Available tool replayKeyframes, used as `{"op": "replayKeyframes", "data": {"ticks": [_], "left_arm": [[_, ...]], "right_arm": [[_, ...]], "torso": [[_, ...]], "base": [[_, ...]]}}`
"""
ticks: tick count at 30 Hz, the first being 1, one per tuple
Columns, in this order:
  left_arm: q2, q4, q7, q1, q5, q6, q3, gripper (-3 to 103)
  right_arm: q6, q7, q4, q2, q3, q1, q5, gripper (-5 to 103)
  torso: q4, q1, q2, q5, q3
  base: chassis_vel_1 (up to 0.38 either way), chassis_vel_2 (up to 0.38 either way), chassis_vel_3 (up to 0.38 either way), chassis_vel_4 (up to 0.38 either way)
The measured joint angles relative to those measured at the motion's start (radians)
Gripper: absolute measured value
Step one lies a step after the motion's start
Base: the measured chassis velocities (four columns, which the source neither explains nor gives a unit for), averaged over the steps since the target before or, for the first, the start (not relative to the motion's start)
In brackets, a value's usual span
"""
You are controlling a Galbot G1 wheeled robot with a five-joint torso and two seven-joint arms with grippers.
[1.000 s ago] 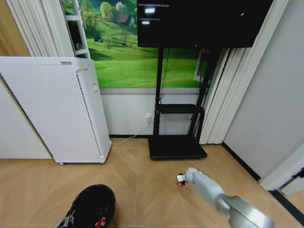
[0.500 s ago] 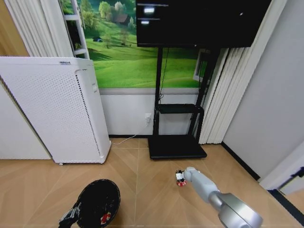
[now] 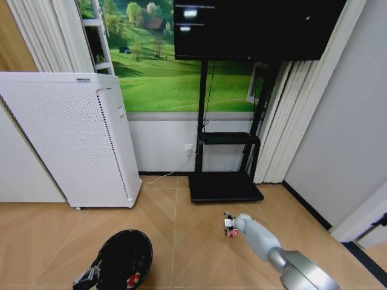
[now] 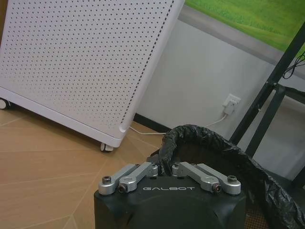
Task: Pick up the trash bin and place the garbage on the floor into it.
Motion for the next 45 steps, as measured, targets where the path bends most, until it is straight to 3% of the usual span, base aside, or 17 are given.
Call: {"op": "replayKeyframes", "data": {"ticks": [6,12,13,14,17,21,28,45], "left_arm": [[-0.007,-0.006,0.001,0.004,0.0,-0.005,-0.002,7],[-0.014,-0.013,0.001,0.007,0.006,-0.006,-0.002,7],[-0.014,-0.013,0.002,0.007,0.006,-0.007,-0.002,7],[-0.015,-0.013,0.002,0.011,0.008,-0.009,-0.002,7],[-0.018,-0.013,0.002,0.011,0.01,-0.012,-0.002,7],[-0.027,-0.014,0.003,0.007,0.016,-0.013,0.002,7],[-0.037,-0.016,0.011,0.02,0.018,-0.028,-0.004,7],[-0.031,-0.025,0.023,0.045,0.002,-0.042,-0.023,7]], "right_arm": [[0.003,-0.004,0.0,-0.019,0.001,-0.009,0.01,100],[0.056,-0.047,-0.003,-0.032,0.019,-0.013,-0.029,100],[0.069,-0.06,-0.001,-0.038,0.022,-0.012,-0.035,100],[0.12,-0.124,0.016,-0.073,0.022,-0.005,-0.062,100],[0.151,-0.171,0.014,-0.095,0.021,0.012,-0.085,100],[0.175,-0.211,-0.006,-0.097,0.019,0.026,-0.123,100],[0.145,-0.213,-0.037,-0.033,0.004,0.012,-0.142,100],[0.057,-0.141,-0.077,0.0,-0.03,-0.019,-0.135,100]], "torso": [[-0.0001,0.0,0.0,0.0001,0.0],[0.0005,0.0,0.0,0.0005,0.0],[0.0006,0.0,0.0,0.0007,0.0],[0.0004,0.0,0.0,0.0007,0.0],[-0.0004,0.0,0.0,-0.0007,0.0],[-0.0005,0.0,0.0,0.0003,0.0],[0.0006,0.0,0.0,0.0003,0.0],[0.0,0.0,0.0,0.0002,0.0]], "base": [[-0.115,0.119,0.11,-0.111],[-0.093,0.104,0.104,-0.105],[-0.055,0.069,0.088,-0.023],[0.0,0.0,0.0,0.0],[0.0,0.0,0.0,0.0],[-0.001,-0.014,-0.01,0.001],[0.0,0.0,0.0,0.0],[0.0,0.0,0.0,0.0]]}}
